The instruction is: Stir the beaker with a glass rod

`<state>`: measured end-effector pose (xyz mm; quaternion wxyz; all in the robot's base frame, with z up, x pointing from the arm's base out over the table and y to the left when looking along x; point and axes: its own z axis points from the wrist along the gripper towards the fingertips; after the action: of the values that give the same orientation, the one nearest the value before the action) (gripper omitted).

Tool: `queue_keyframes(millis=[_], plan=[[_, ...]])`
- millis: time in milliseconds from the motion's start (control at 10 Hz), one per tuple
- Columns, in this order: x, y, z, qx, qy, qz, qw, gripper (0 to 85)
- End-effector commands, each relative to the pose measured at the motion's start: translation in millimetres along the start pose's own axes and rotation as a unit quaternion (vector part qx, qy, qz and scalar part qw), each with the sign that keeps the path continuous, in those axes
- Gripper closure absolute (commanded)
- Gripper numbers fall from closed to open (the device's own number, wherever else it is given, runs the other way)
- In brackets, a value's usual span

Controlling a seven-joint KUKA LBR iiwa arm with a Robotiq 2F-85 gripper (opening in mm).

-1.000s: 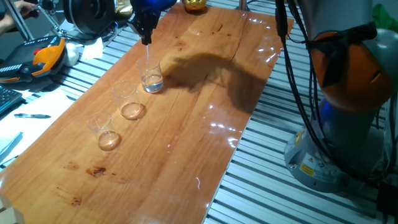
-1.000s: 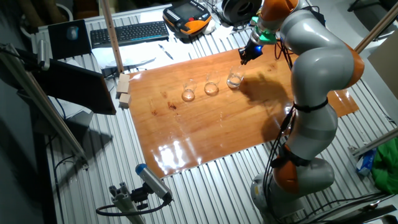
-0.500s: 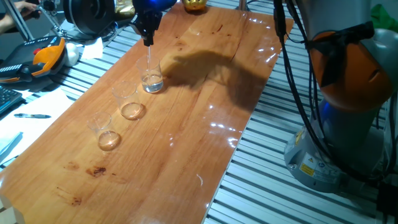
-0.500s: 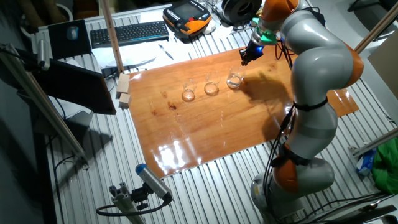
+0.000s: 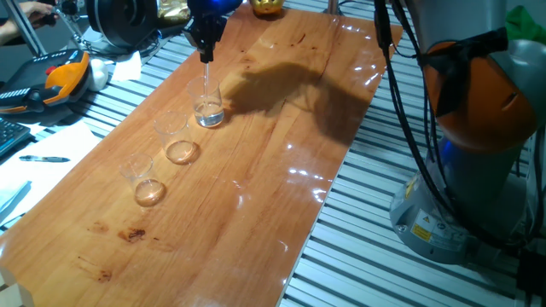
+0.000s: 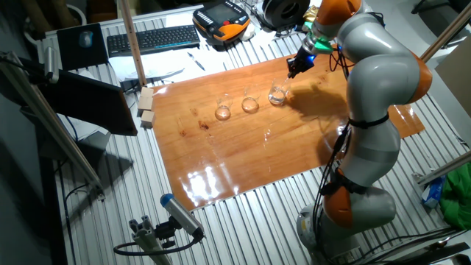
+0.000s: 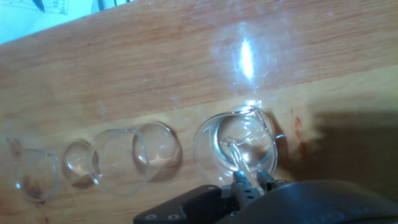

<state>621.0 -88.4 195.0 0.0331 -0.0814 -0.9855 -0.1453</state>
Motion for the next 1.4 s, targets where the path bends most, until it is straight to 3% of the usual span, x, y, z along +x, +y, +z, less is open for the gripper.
queue_keyframes(millis=[0,200,600,700,900,1300], plan=[[-1.2,-0.2,-2.8,-0.009,0.002,0.004,1.0000,85.0],[-3.0,-2.4,-5.1,-0.016,0.006,0.005,0.9998,85.0],[-3.4,-10.2,-2.3,-0.015,0.000,-0.001,0.9999,85.0],[-3.1,-11.7,-2.2,-0.018,-0.005,-0.001,0.9998,85.0],[-2.9,-14.5,-1.0,-0.022,-0.031,-0.006,0.9993,85.0],[-1.7,-15.3,0.6,-0.027,-0.017,-0.011,0.9994,85.0]])
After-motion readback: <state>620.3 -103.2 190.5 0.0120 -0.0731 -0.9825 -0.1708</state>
